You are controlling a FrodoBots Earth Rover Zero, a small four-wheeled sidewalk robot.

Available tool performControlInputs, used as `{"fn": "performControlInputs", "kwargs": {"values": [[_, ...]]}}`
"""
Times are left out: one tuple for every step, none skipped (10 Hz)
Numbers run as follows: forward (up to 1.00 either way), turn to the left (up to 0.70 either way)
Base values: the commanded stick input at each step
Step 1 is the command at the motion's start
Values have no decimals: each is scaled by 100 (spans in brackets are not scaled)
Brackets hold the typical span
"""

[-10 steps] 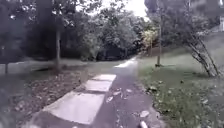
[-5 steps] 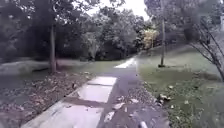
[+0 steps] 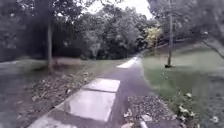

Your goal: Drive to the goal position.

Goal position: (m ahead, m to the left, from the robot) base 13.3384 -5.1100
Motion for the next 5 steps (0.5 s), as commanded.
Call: {"fn": "performControlInputs", "kwargs": {"values": [[85, -18], [85, -34], [85, -6], [85, 0], [85, 0]]}}
